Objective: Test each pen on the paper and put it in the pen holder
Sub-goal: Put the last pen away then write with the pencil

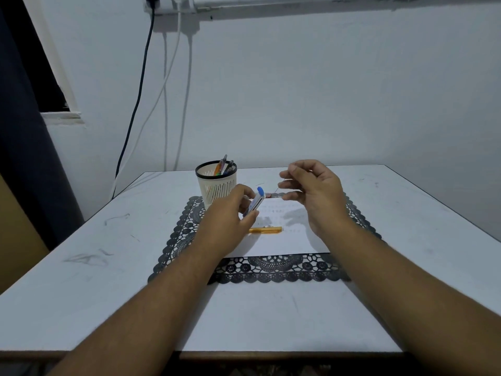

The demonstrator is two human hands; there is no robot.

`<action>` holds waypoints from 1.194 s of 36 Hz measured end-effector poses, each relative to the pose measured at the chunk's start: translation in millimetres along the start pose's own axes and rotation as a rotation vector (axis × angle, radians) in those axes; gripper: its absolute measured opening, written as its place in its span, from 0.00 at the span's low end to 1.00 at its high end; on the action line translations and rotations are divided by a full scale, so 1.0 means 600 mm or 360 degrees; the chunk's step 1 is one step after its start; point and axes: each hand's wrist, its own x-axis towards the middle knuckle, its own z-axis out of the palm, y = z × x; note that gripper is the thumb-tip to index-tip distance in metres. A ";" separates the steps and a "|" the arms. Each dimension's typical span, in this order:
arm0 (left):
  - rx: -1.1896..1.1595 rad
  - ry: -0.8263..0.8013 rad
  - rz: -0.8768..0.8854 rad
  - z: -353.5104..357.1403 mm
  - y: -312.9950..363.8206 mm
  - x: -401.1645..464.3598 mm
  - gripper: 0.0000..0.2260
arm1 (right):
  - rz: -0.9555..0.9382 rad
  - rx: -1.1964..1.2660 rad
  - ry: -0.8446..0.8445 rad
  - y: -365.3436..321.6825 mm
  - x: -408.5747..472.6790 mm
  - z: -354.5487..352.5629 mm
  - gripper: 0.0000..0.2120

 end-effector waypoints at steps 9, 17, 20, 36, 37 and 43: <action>-0.0618 0.0056 -0.0225 0.008 0.014 0.007 0.19 | 0.0181 0.0147 0.0227 -0.003 0.019 -0.032 0.01; -0.0999 0.0002 -0.0364 0.010 0.030 0.025 0.15 | 0.0271 0.0123 0.0309 0.006 0.032 -0.055 0.03; -0.1047 0.0008 -0.0408 0.009 0.033 0.029 0.15 | 0.0283 0.0114 0.0288 0.008 0.033 -0.053 0.03; 0.0552 -0.0249 -0.0013 0.065 -0.016 0.131 0.11 | 0.0293 0.0071 0.0367 0.012 0.042 -0.066 0.00; 0.0722 -0.0297 0.0012 0.071 -0.017 0.140 0.11 | 0.0300 0.0076 0.0379 0.013 0.042 -0.068 0.01; 0.1190 -0.0491 0.0028 0.096 0.004 0.183 0.17 | 0.0322 0.0057 0.0416 0.017 0.051 -0.079 0.01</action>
